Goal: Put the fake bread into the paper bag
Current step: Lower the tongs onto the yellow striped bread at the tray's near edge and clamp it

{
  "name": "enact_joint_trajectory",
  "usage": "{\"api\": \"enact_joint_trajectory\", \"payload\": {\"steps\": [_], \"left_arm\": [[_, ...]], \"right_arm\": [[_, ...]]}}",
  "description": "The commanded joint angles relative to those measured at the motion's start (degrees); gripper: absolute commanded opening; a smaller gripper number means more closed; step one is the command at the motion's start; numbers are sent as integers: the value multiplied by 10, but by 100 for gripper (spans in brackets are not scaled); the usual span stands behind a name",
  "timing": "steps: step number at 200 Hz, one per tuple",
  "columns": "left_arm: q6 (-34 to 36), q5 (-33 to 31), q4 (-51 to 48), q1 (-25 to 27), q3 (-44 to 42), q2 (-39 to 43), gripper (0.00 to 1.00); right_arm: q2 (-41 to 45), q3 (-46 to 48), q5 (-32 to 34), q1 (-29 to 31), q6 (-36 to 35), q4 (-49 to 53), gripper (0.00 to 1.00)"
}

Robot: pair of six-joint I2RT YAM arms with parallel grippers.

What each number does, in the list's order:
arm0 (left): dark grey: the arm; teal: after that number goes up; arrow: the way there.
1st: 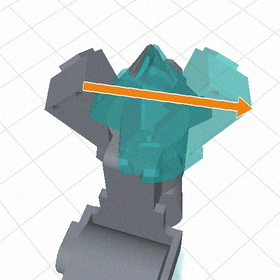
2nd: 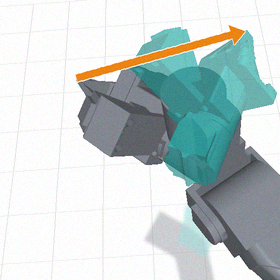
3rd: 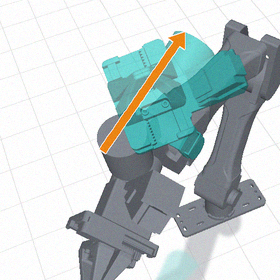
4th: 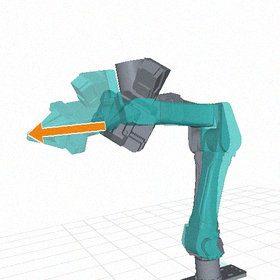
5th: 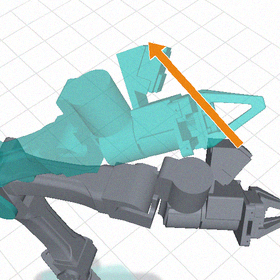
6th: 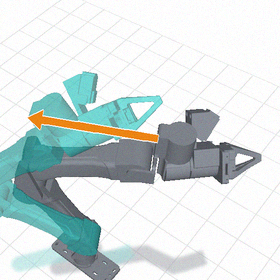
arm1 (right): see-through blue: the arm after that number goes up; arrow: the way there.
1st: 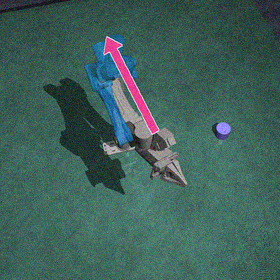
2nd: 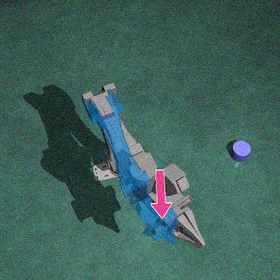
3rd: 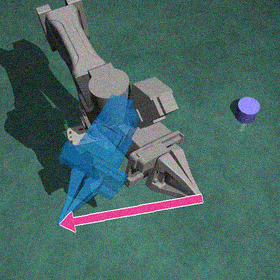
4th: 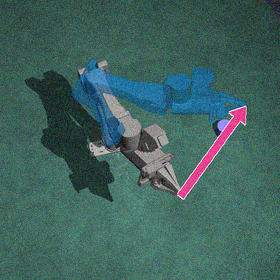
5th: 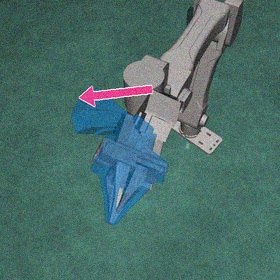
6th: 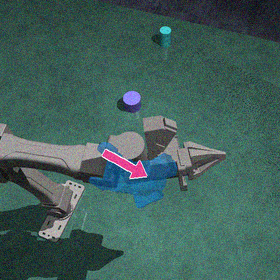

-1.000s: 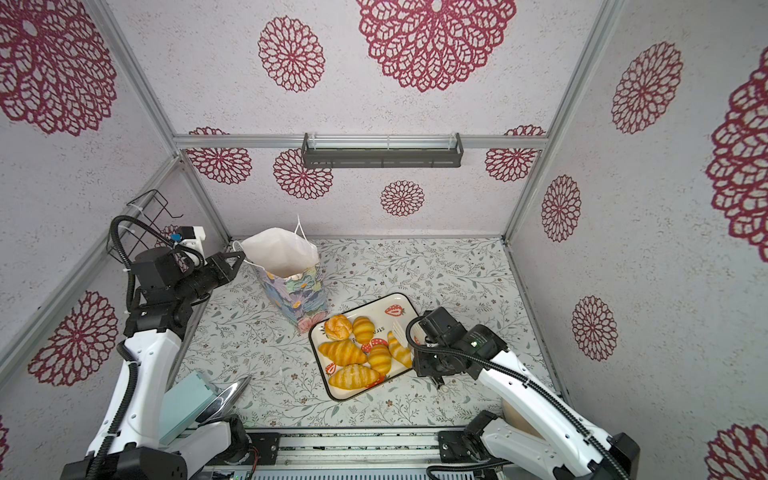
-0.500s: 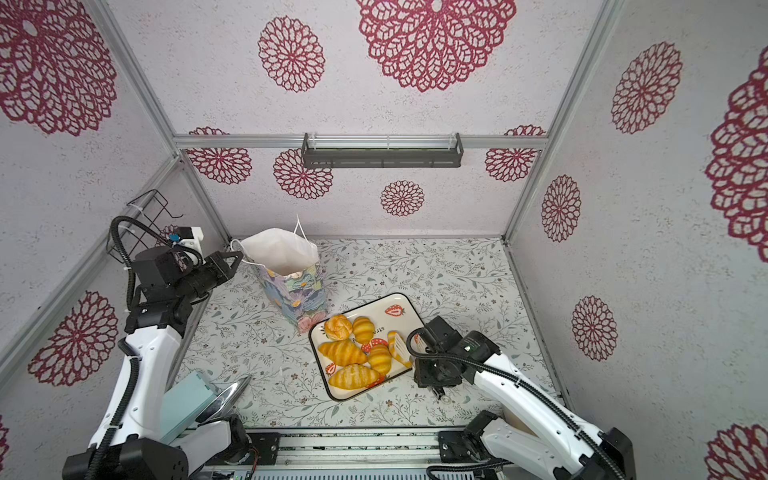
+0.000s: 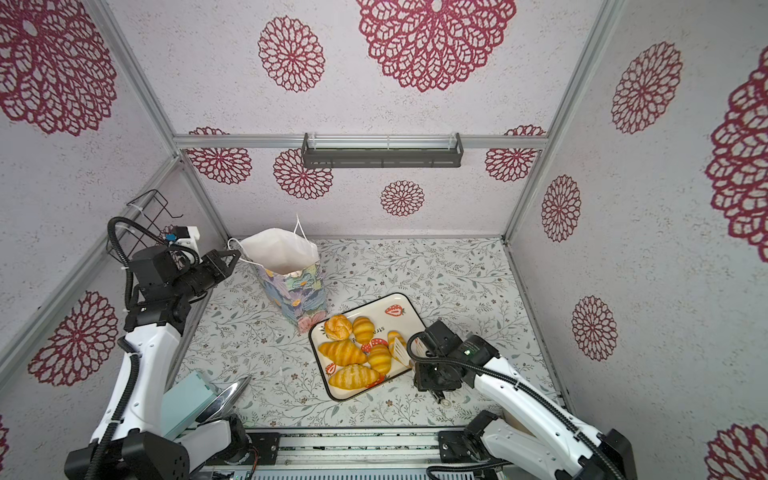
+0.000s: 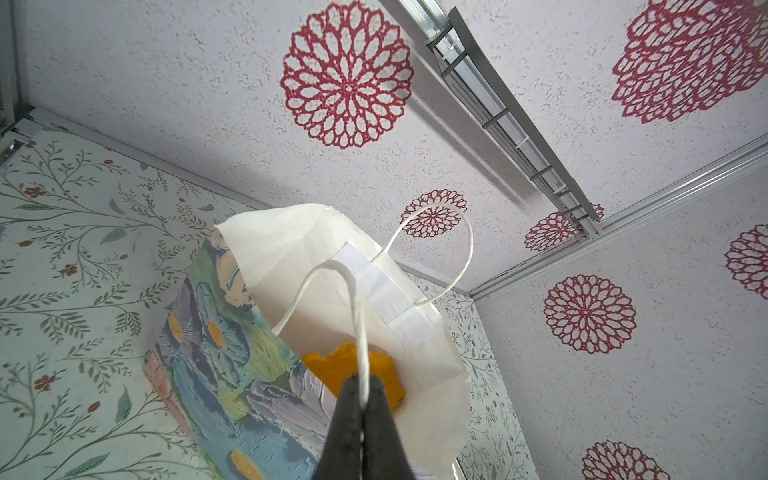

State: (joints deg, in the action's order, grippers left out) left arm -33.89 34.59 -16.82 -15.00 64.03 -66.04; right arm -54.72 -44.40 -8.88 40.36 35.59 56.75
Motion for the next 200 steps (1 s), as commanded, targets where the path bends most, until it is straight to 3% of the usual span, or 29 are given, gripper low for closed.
{"api": "enact_joint_trajectory", "payload": {"steps": [1,95,158,200], "left_arm": [[-10,18,27,-5,0,-2,0],[-9,17,24,-5,-7,1,0],[-6,14,21,-5,-8,2,0],[-7,14,21,-5,-9,1,0]], "right_arm": [[9,0,-3,-4,5,-12,50],[5,31,-20,-5,8,-55,47],[15,35,-30,-9,7,-58,39],[26,39,-30,-9,8,-43,45]]}}
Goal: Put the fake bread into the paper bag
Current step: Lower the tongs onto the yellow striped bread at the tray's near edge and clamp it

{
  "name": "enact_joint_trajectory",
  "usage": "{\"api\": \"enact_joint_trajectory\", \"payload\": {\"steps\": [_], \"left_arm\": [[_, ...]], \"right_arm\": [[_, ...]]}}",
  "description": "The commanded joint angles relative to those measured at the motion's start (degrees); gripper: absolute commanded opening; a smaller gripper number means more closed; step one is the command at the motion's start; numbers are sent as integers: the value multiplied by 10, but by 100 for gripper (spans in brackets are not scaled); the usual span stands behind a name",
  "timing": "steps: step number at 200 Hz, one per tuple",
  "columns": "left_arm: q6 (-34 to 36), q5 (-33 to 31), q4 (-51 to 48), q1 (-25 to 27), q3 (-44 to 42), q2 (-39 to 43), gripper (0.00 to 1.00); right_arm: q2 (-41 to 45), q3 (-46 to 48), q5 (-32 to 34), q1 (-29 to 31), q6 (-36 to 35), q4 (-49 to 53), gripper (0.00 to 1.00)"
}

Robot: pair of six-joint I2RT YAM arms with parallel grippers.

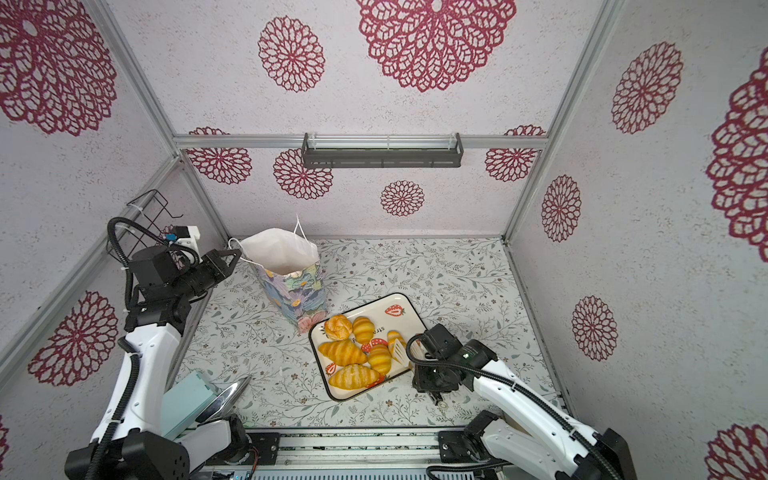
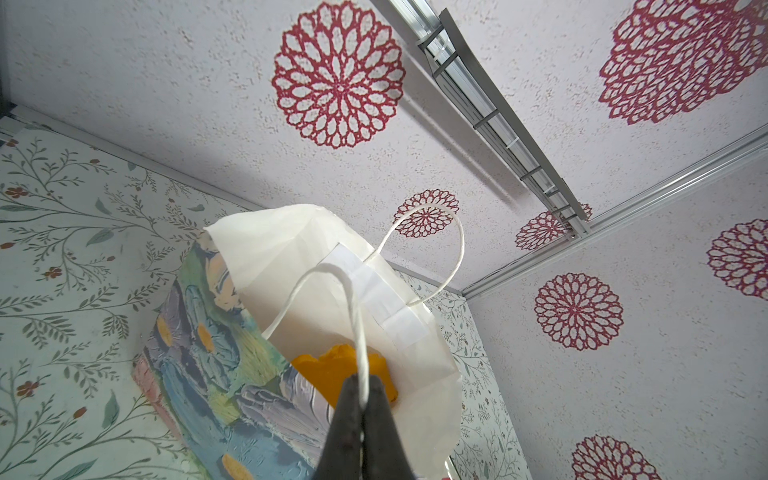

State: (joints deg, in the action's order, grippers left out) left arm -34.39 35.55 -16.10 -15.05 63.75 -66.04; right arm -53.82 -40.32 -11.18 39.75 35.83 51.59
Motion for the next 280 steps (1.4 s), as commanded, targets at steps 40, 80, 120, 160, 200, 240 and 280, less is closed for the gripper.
{"api": "enact_joint_trajectory", "payload": {"steps": [40,80,120,160,200,240,280], "left_arm": [[-2,5,15,-4,-8,-1,0],[-5,6,17,-4,-10,-2,0],[-9,10,21,-4,-10,-6,0],[-6,7,18,-4,-11,-5,0],[-8,8,19,-4,-11,-6,0],[-9,9,19,-4,-12,-7,0],[-8,8,19,-5,-13,-5,0]], "right_arm": [[26,-7,-2,-4,3,31,46],[28,-7,8,-4,-2,48,46],[17,-3,-4,-4,-9,35,47],[17,-11,-16,-4,-20,43,47],[10,-12,-10,-3,-23,43,48],[-11,-19,-6,-4,-34,36,48],[-24,-25,-3,-4,-43,35,48]]}}
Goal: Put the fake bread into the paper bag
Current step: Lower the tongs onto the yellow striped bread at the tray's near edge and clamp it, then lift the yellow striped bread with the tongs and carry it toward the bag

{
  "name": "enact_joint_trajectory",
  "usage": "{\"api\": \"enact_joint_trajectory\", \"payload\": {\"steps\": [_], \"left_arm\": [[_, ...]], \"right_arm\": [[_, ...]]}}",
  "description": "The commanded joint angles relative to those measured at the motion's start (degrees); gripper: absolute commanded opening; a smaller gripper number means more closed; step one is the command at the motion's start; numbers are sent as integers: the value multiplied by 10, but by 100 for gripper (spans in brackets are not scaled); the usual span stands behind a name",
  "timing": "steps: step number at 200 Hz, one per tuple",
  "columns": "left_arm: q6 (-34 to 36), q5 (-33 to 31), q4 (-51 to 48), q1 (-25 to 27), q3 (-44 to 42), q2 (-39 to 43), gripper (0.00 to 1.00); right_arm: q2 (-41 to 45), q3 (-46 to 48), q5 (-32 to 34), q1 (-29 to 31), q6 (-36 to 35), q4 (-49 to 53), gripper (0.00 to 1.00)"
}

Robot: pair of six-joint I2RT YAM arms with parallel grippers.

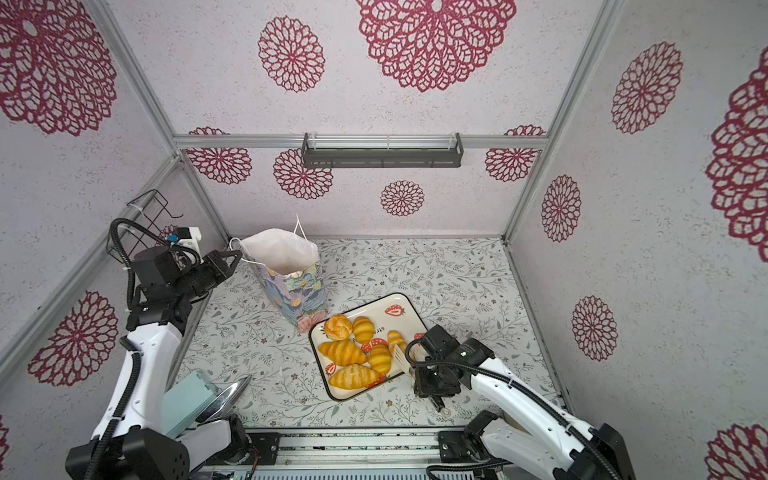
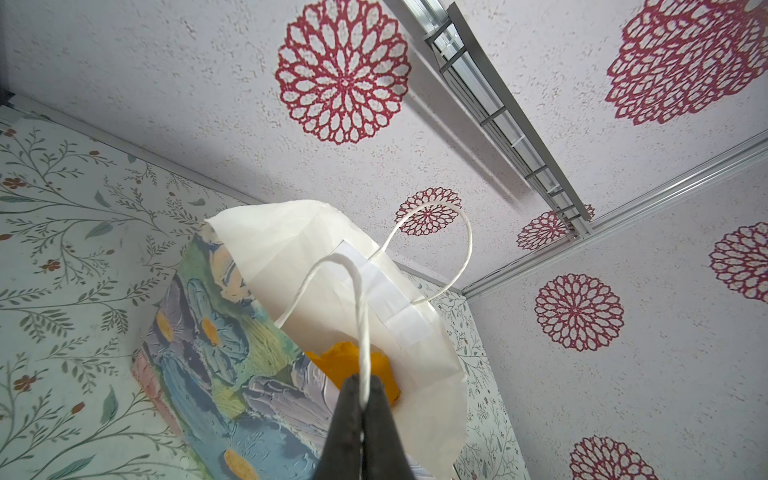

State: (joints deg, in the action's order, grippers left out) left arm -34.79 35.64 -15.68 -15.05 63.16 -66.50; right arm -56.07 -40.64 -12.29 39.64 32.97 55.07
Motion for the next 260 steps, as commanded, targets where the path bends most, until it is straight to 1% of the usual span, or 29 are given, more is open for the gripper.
{"api": "enact_joint_trajectory", "payload": {"steps": [1,40,68,106,138,183,220,260], "left_arm": [[-4,8,15,-4,-7,0,0],[-4,8,15,-4,-7,0,0],[-5,8,16,-4,-7,-1,0],[-5,8,15,-4,-8,-1,0],[-5,8,16,-4,-8,-1,0],[-4,5,12,-4,3,-6,0],[10,-21,-8,-6,22,-3,0],[1,-41,-24,-20,45,-17,0]], "right_arm": [[-2,-22,9,-3,-15,0,47],[11,-28,15,-3,-15,10,42],[18,-35,29,-3,-11,9,36],[34,-59,57,-3,-6,11,32],[43,-86,72,-4,1,6,32],[33,-115,68,-5,4,-32,31],[27,-141,72,-5,8,-69,29],[13,-160,59,-5,0,-110,29]]}}
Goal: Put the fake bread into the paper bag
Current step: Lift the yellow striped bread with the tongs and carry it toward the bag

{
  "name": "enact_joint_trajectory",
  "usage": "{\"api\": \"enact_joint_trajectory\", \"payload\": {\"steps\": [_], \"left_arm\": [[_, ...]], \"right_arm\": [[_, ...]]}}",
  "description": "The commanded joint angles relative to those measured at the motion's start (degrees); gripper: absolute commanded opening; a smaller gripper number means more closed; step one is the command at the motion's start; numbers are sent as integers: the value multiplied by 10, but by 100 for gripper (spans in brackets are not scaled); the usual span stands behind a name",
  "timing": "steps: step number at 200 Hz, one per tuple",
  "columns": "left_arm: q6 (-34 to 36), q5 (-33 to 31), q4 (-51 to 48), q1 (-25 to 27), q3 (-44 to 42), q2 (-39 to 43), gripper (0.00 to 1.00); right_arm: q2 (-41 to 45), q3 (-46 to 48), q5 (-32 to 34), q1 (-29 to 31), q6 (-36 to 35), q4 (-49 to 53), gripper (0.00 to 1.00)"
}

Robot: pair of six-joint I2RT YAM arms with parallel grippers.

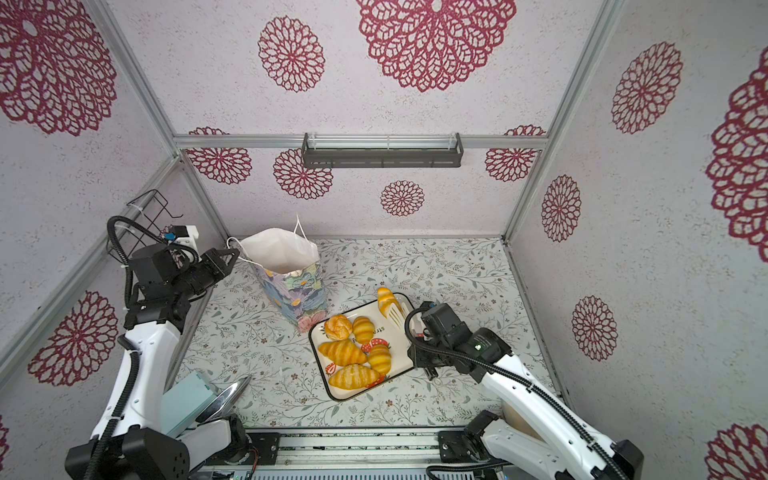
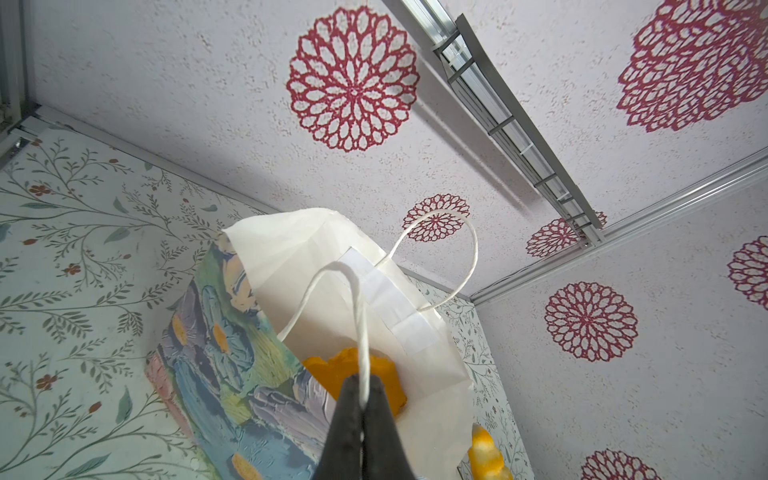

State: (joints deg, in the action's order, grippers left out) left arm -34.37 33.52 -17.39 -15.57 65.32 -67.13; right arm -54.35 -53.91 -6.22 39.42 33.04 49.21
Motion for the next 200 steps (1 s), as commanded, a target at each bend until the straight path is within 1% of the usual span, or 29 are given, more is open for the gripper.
{"api": "enact_joint_trajectory", "payload": {"steps": [1,45,85,115,145,200], "left_arm": [[-4,-20,-8,-15,24,-10,0],[-2,-41,-33,-31,41,-25,0],[-7,-12,-28,-31,41,-34,0],[-10,13,-4,-31,39,-30,0],[-36,50,35,-30,36,-32,0],[-36,67,43,-29,41,-37,0]], "right_arm": [[-5,-28,-2,-3,0,-53,29],[-20,-45,-18,-2,-4,-105,29],[-31,-59,-30,4,-1,-141,29],[-51,-104,-30,17,-8,-146,30],[-81,-142,-28,31,-18,-158,29],[-138,-210,-28,54,-36,-186,29]]}}
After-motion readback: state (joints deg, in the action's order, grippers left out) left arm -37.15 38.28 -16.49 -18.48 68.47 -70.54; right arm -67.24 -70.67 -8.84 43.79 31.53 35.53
